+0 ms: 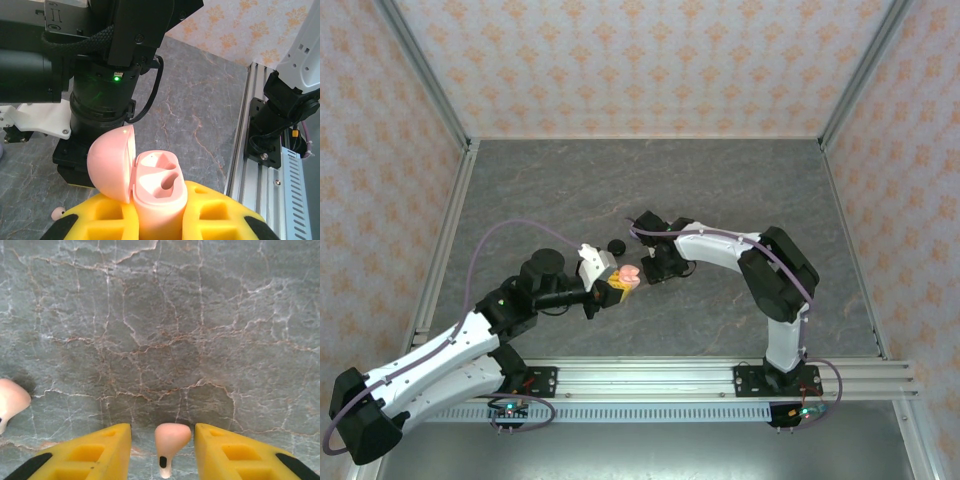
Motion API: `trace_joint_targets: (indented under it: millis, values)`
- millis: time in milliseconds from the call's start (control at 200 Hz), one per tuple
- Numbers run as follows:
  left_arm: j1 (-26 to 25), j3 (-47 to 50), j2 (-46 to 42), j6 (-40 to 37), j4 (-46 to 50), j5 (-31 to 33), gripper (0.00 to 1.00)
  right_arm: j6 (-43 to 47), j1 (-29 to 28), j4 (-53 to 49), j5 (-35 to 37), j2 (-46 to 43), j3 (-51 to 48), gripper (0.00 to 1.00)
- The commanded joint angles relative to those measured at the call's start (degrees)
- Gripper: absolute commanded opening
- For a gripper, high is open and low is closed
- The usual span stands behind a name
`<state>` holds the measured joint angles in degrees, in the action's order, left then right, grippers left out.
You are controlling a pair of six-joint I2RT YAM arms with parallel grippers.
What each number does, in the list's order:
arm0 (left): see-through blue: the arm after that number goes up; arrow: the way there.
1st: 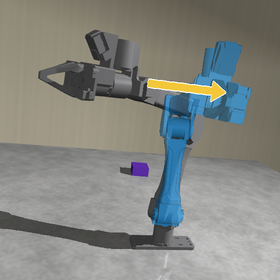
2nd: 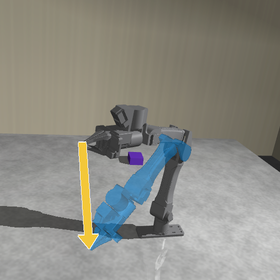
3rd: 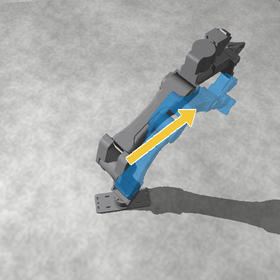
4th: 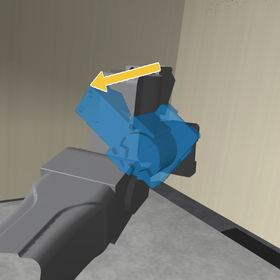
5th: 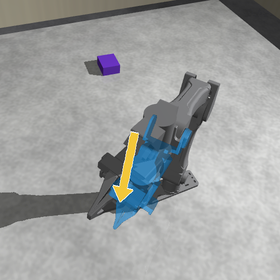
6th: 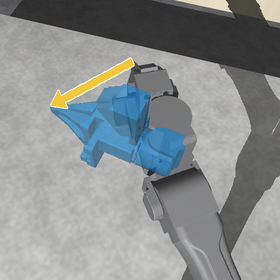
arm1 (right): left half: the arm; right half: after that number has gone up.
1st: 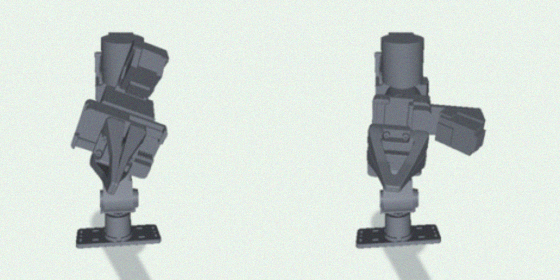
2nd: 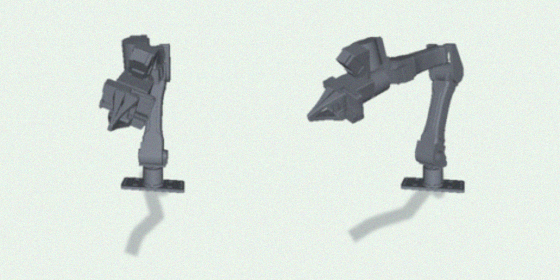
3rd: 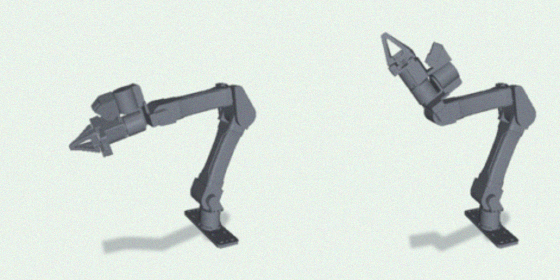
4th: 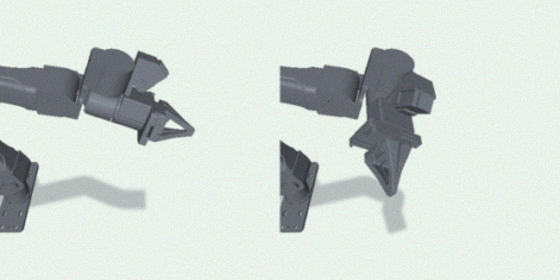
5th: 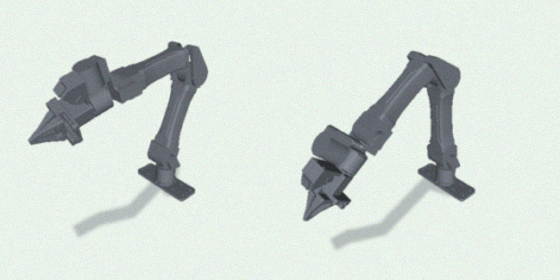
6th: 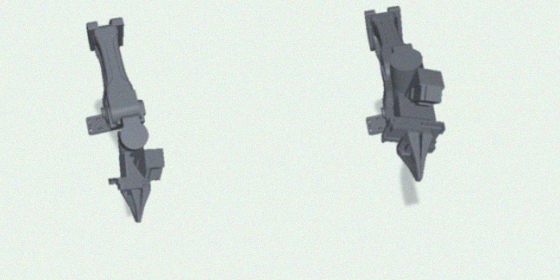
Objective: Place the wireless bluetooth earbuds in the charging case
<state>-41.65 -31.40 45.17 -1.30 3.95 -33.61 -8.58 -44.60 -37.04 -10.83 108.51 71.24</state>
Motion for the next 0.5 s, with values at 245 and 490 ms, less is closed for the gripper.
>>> trace_joint_targets:
  millis: [245,490]
  values:
    - [-0.2,-0.5,0.0,0.5,-2.3,-0.1,0.00,0.8,0.0,-0.3,0.9,0.8,1.2,0.35]
    - [-0.2,-0.3,-0.2,0.4,-2.4,0.5,0.00,0.1,0.0,0.7,-0.6,2.1,-0.4,0.27]
